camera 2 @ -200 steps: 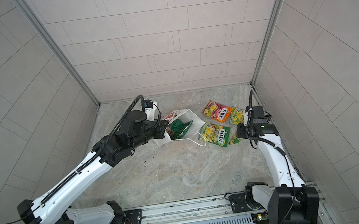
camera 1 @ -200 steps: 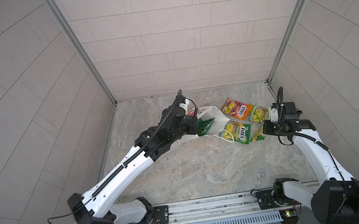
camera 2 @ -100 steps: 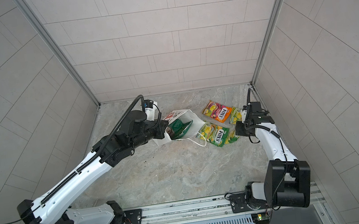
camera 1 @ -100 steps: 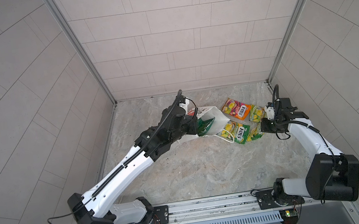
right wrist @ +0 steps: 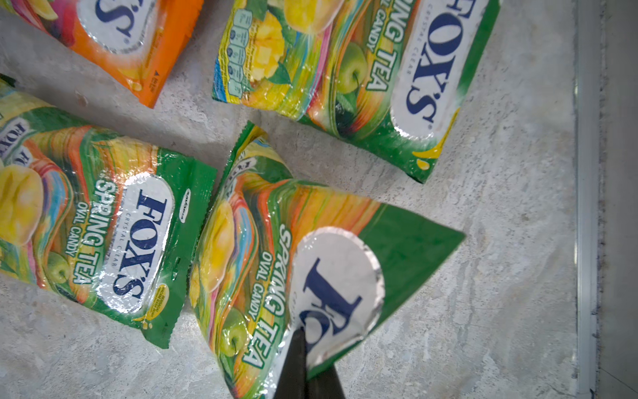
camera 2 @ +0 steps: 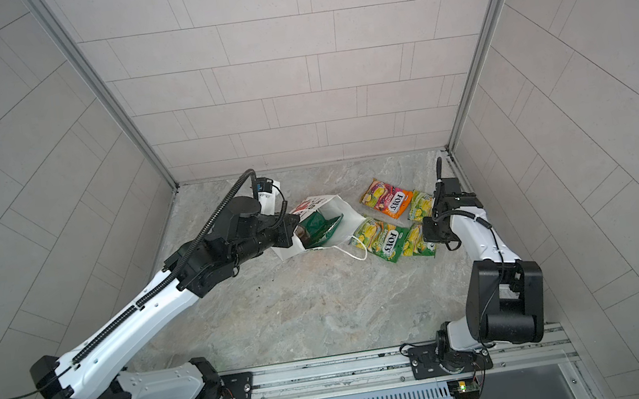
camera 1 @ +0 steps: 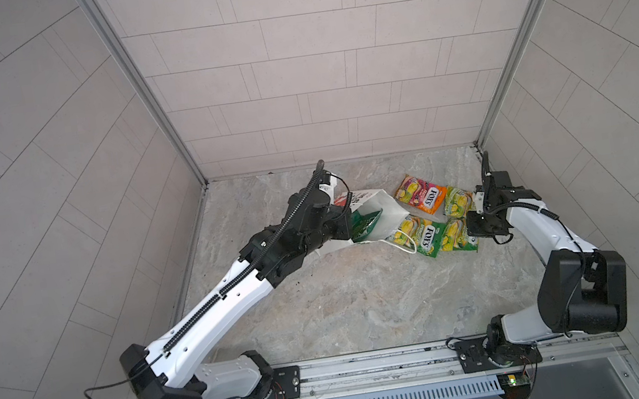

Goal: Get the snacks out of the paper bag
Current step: 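Lower the packet beside the other packets and open the right gripper, then move the open right gripper back into the bag mouth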

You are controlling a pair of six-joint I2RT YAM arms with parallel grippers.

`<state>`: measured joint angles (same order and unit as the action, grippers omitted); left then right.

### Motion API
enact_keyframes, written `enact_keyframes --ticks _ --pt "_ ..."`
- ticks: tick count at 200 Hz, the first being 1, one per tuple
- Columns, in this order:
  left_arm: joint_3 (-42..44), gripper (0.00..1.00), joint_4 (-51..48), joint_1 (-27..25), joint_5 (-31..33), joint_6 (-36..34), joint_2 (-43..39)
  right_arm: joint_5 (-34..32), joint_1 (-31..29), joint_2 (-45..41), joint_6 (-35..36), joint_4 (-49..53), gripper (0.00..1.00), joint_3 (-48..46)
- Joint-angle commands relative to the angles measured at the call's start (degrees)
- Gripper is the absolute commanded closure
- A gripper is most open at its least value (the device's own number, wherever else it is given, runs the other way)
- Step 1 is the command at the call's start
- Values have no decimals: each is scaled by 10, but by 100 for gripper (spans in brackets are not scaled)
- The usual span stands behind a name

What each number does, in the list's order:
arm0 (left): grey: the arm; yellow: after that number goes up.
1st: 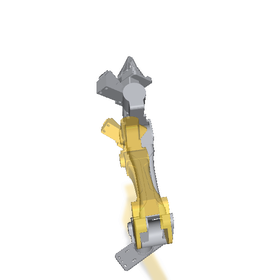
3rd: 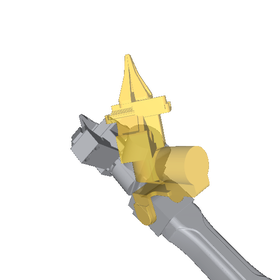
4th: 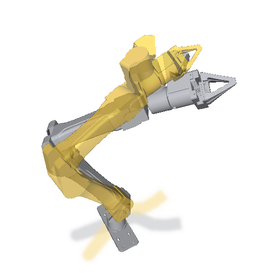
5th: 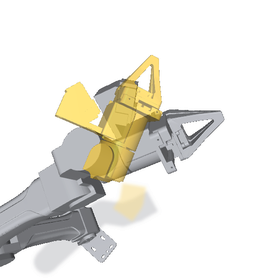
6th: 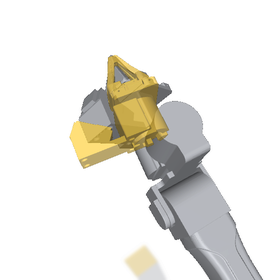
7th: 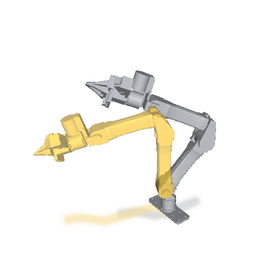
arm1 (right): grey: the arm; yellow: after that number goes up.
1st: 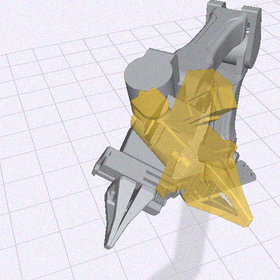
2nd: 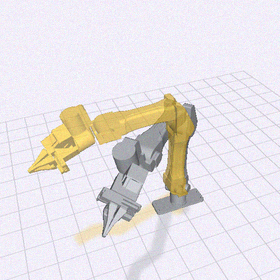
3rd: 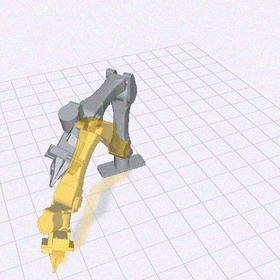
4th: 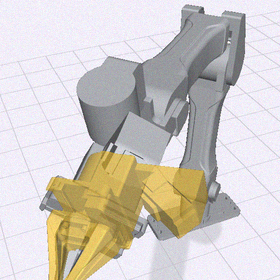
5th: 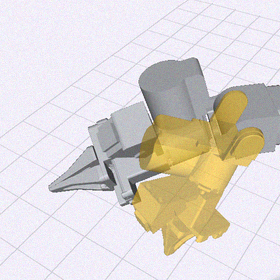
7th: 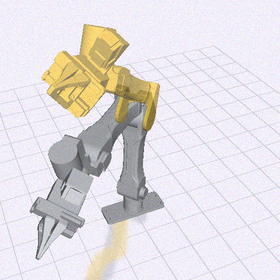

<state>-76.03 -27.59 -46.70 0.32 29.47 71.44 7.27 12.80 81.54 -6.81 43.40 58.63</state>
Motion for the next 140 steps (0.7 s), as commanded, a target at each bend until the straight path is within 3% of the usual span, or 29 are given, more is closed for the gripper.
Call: enact_keyframes --ticks 1,18,39,62,90,140 --pt "-5 100 -6 -3 3 -11 -17 -34 2 -9 8 16 96 4" --pt "-5 100 -7 -3 3 -10 -18 -40 2 -7 6 16 91 5" --pt "-5 100 -7 -3 3 -11 -20 -50 2 -8 0 16 74 5" --pt "-5 100 -7 -3 2 -11 -20 -64 2 -18 -11 16 62 4" --pt "-5 100 -4 -3 -9 -9 -17 -90 3 -50 -43 14 56 1" --pt "-8 100 2 -3 -42 -8 -12 -63 3 -162 -69 -29 47 -42"
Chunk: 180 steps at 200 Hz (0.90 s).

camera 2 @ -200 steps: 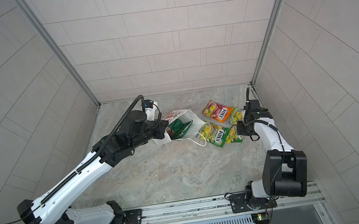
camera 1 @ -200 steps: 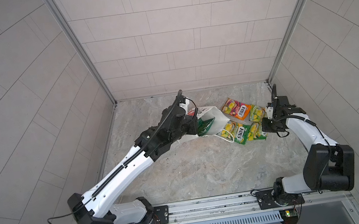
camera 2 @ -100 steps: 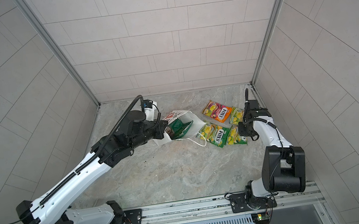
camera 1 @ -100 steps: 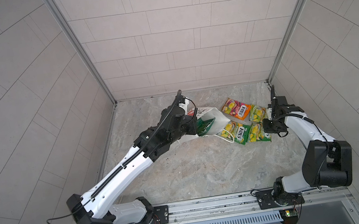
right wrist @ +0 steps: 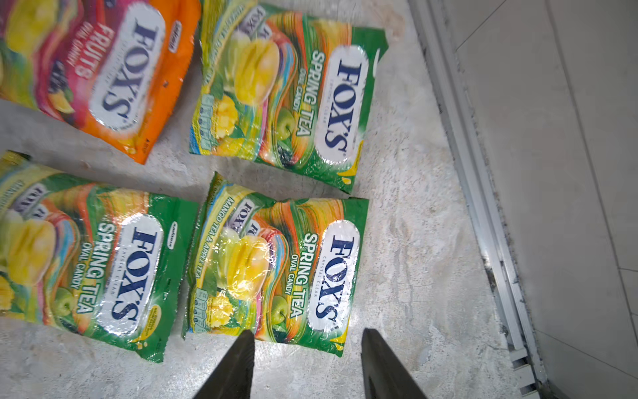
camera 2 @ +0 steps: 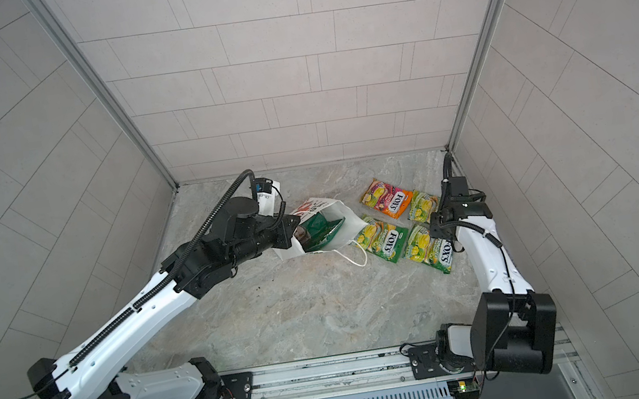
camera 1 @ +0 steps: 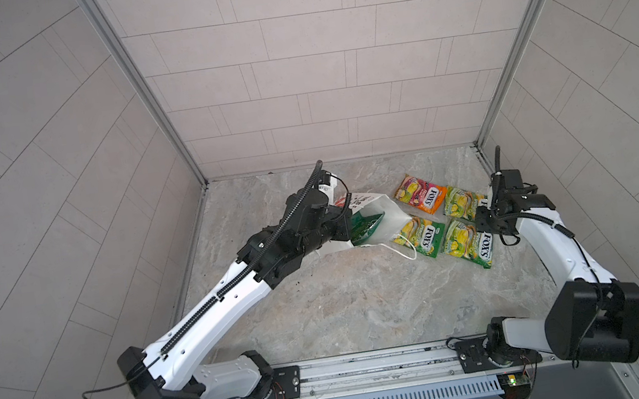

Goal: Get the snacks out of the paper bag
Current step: 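Move the open right gripper back into the bag mouth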

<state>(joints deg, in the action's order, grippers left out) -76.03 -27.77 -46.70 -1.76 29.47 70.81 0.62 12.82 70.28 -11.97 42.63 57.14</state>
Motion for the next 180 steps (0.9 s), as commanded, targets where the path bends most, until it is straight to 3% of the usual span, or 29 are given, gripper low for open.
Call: enact_keyframes --ticks 1,22,44,63,78,95,128,152,180 --pt "-8 100 3 -3 -22 -7 -5 4 3 -52 -18 -23 47 -29" --pt "-7 100 7 -3 -32 -4 -5 58 3 -102 -21 -37 44 -45" --pt "-7 100 11 -3 -45 -1 -6 230 3 -139 -52 -70 44 -58" --pt "-3 100 16 -3 -52 2 -8 392 -4 -174 -142 -157 45 -99" --pt "4 100 23 -3 -52 8 -11 450 -26 -213 -247 -275 45 -147" --pt "9 100 31 -3 -53 16 -10 439 -76 -253 -307 -354 42 -175" --pt "10 100 38 -3 -51 32 -5 381 -195 -262 -322 -357 42 -165" --pt "16 100 49 -3 -48 45 -7 358 -279 -244 -348 -420 45 -177" --pt "19 100 58 -5 -53 57 -3 317 -364 -215 -337 -442 47 -171"
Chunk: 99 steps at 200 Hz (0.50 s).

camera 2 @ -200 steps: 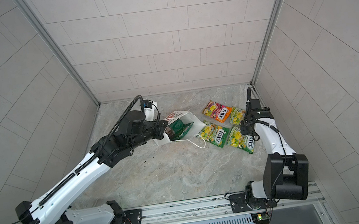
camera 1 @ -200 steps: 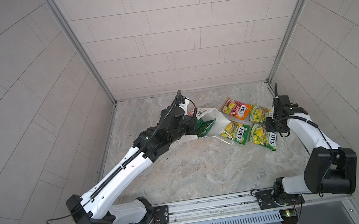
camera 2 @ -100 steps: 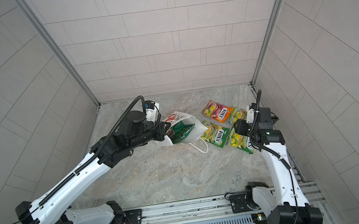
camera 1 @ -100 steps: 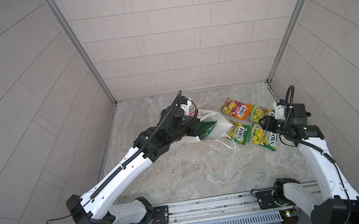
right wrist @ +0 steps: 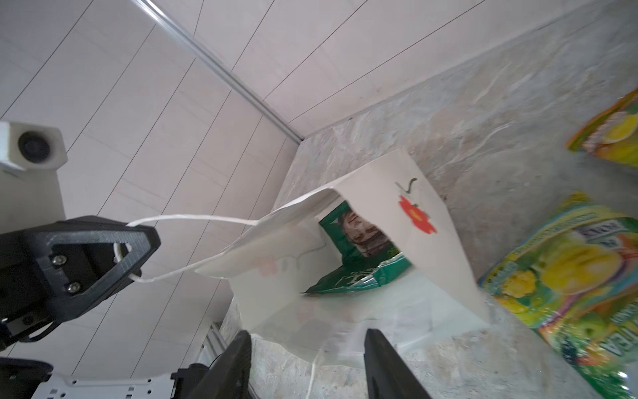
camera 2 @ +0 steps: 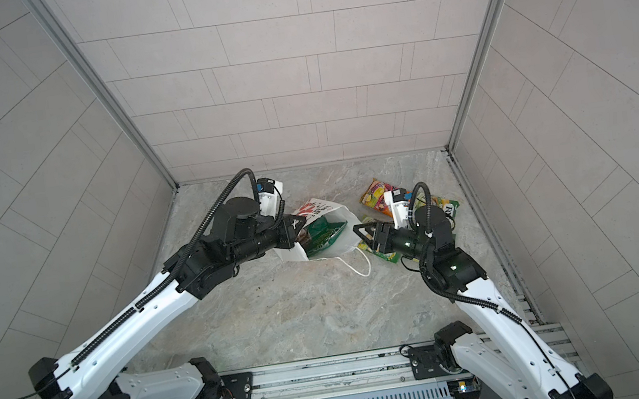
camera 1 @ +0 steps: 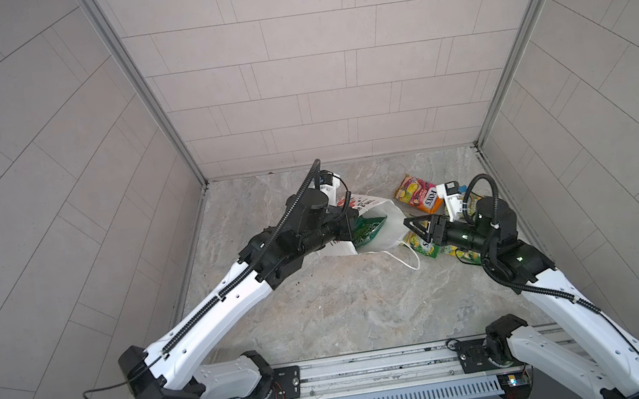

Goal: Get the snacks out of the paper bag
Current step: 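Move the open right gripper back into the bag mouth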

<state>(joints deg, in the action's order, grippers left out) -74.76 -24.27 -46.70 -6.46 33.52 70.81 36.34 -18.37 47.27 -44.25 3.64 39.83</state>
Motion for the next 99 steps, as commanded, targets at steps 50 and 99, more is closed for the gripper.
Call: enact_keyframes --ticks 50,99 --pt "12 100 36 -7 -8 28 0 -129 -146 81 18 -37 59 17" --pt "13 100 42 -11 -13 30 -1 -151 -163 136 22 -53 61 8"
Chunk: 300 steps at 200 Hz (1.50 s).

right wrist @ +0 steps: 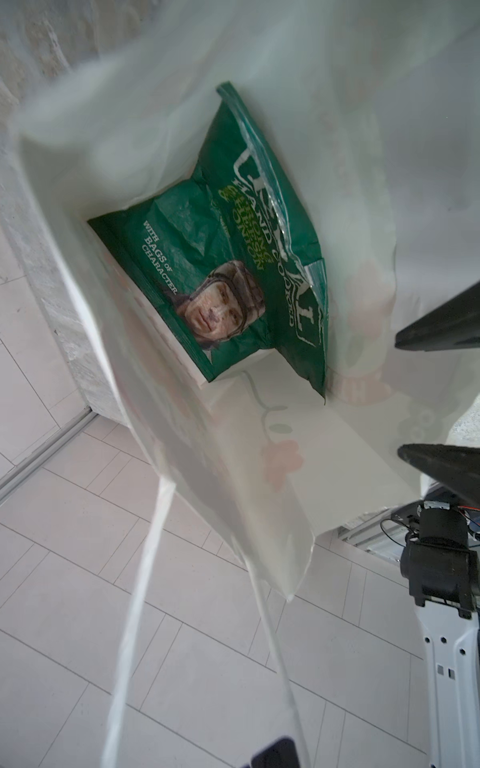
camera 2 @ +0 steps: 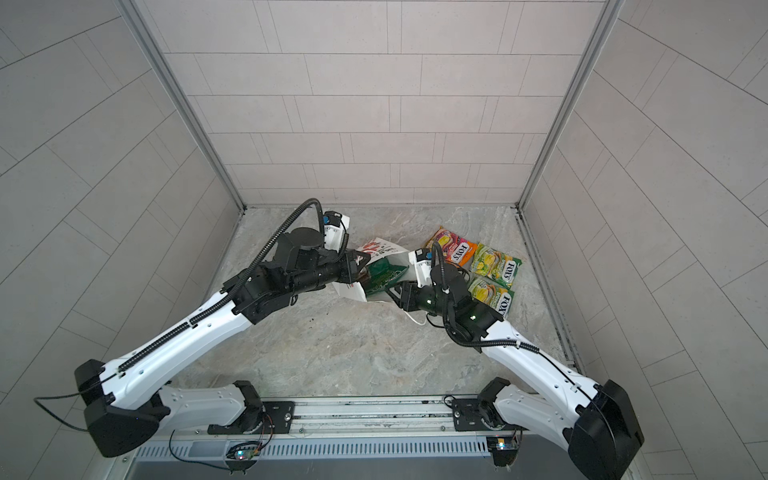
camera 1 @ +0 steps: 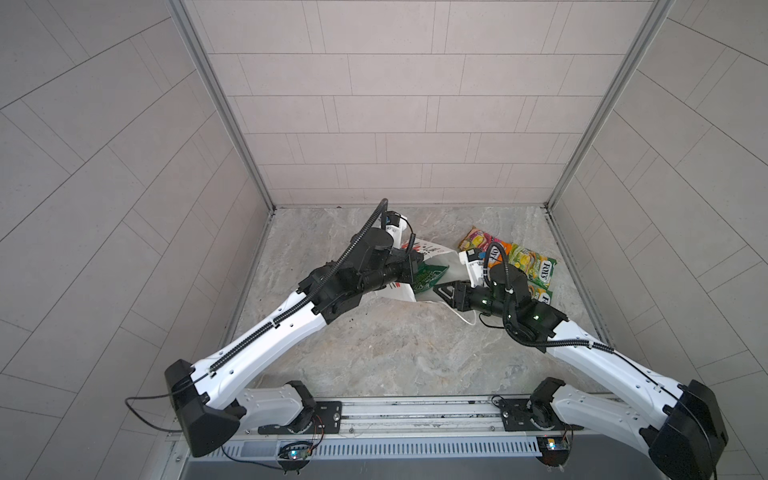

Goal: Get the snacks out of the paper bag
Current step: 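Move the open right gripper back into the bag mouth, then reach the right gripper deeper and close on the green REAL crisps bag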

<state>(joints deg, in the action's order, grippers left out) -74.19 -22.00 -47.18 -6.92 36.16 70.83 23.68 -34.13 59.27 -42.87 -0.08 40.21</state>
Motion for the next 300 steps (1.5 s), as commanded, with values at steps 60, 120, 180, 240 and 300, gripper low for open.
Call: enact_keyframes --ticks 60,120,180,240,300 --pt "22 100 20 -16 19 7 -16 -60 -27 57 31 26 59 -15" --pt "35 100 31 -40 25 18 -15 -108 -38 41 72 98 52 -43" --pt "31 100 53 -65 36 23 -1 -162 -43 25 96 150 48 -58" --pt "28 100 69 -87 65 28 15 -146 -50 8 77 115 51 -70" --pt "29 100 73 -95 91 23 10 -91 -56 14 97 76 51 -83"
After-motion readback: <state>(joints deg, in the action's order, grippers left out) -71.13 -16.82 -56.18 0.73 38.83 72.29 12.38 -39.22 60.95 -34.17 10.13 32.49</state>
